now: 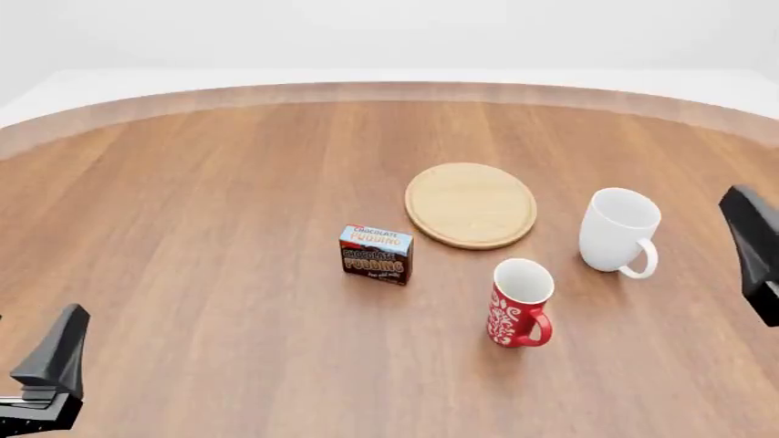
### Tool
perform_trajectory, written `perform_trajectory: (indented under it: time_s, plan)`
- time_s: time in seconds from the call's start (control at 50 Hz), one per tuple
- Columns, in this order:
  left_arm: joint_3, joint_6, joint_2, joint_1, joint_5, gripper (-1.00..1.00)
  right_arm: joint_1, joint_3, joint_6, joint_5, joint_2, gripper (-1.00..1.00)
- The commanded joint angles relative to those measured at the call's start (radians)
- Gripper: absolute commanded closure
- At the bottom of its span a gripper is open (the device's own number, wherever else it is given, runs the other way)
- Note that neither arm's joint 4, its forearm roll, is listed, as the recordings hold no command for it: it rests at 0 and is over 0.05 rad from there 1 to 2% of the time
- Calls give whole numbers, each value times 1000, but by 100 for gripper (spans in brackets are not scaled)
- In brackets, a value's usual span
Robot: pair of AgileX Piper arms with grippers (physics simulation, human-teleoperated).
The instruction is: Put the chocolate pudding to the left of the plate.
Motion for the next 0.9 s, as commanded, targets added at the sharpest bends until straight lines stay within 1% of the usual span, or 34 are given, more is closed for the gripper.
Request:
perform_trajectory:
  time_s: [0.02, 0.04, 0.06, 0.08, 0.12, 0.2, 0.24, 0.36, 0.4, 0.46, 0.52, 0.54, 0.58, 0.62, 0.72, 0.74, 0.8, 0.84, 0.9]
  plan:
    - [0, 0, 0, 0, 0, -100, 76, -229, -86, -7, 313, -100]
    - [0, 0, 0, 0, 0, -100, 124, -241, -146, -7, 342, -100]
    - [0, 0, 0, 0, 0, -100, 139, -245, -181, -10, 355, -100]
    - [0, 0, 0, 0, 0, -100, 137, -256, -190, -6, 378, -100]
    - [0, 0, 0, 0, 0, -100, 136, -277, -186, -1, 404, -100]
    - [0, 0, 0, 0, 0, -100, 179, -355, -231, 32, 512, -100]
    - [0, 0, 0, 0, 0, -100, 201, -389, -231, 51, 539, -100]
    - [0, 0, 0, 0, 0, -100, 261, -495, -281, 90, 673, -100]
    - [0, 0, 0, 0, 0, -100, 283, -522, -288, 103, 707, -100]
    - [0, 0, 0, 0, 0, -100, 299, -568, -269, 112, 762, -100]
    - [0, 0, 0, 0, 0, -100, 303, -597, -271, 120, 813, -100]
    - [0, 0, 0, 0, 0, -100, 323, -611, -265, 138, 832, -100]
    - [0, 0, 0, 0, 0, -100, 330, -631, -284, 150, 859, -100]
    - [0, 0, 0, 0, 0, -100, 340, -655, -287, 165, 883, -100]
    - [0, 0, 0, 0, 0, -100, 357, -690, -299, 188, 930, -100]
    - [0, 0, 0, 0, 0, -100, 390, -698, -306, 207, 951, -100]
    - [0, 0, 0, 0, 0, -100, 412, -709, -308, 216, 975, -100]
    - [0, 0, 0, 0, 0, -100, 427, -714, -298, 223, 983, -100]
    - [0, 0, 0, 0, 0, -100, 445, -714, -297, 220, 1019, -100]
